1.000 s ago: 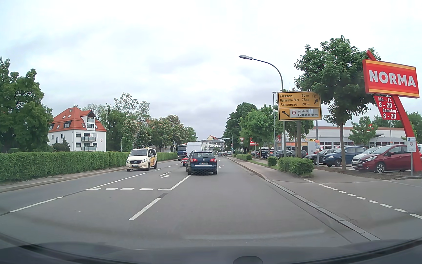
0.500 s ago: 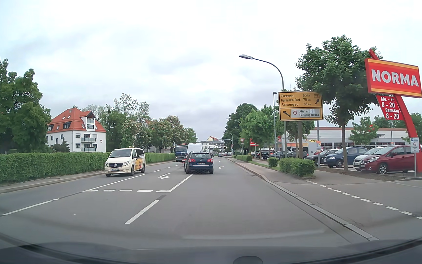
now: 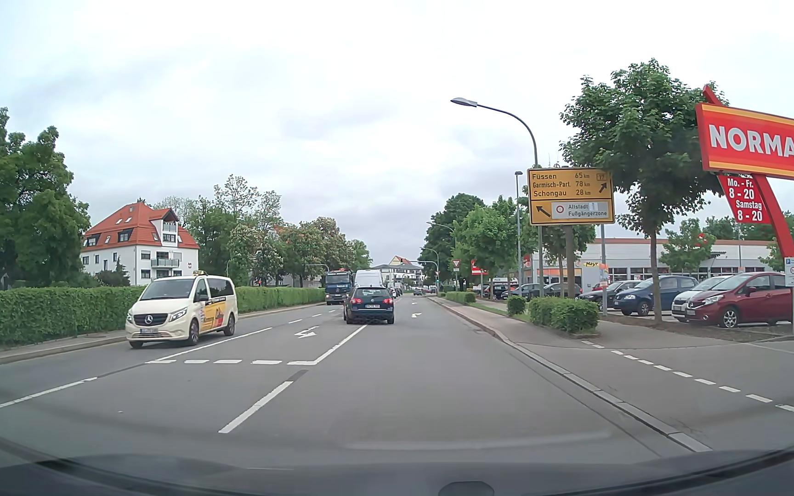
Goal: Follow the waypoints while adhering to traffic rules and regulations
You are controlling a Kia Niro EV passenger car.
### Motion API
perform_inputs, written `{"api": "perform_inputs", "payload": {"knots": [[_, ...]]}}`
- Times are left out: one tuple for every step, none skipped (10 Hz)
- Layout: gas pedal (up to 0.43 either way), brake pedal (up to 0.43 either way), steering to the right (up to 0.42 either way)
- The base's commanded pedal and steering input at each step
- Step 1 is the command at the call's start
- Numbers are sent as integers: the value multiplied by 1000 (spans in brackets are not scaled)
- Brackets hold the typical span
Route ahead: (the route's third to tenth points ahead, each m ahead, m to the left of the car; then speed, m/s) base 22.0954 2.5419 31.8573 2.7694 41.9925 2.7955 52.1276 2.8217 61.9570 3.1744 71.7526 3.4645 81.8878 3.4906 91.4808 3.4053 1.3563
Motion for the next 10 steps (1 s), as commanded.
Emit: {"api": "perform_inputs", "payload": {"knots": [[287,0,-11],[299,0,-11],[287,0,-11],[287,0,-11],[287,0,-11],[287,0,-11],[287,0,-11],[287,0,-11],[287,0,-11],[299,0,-11]]}}
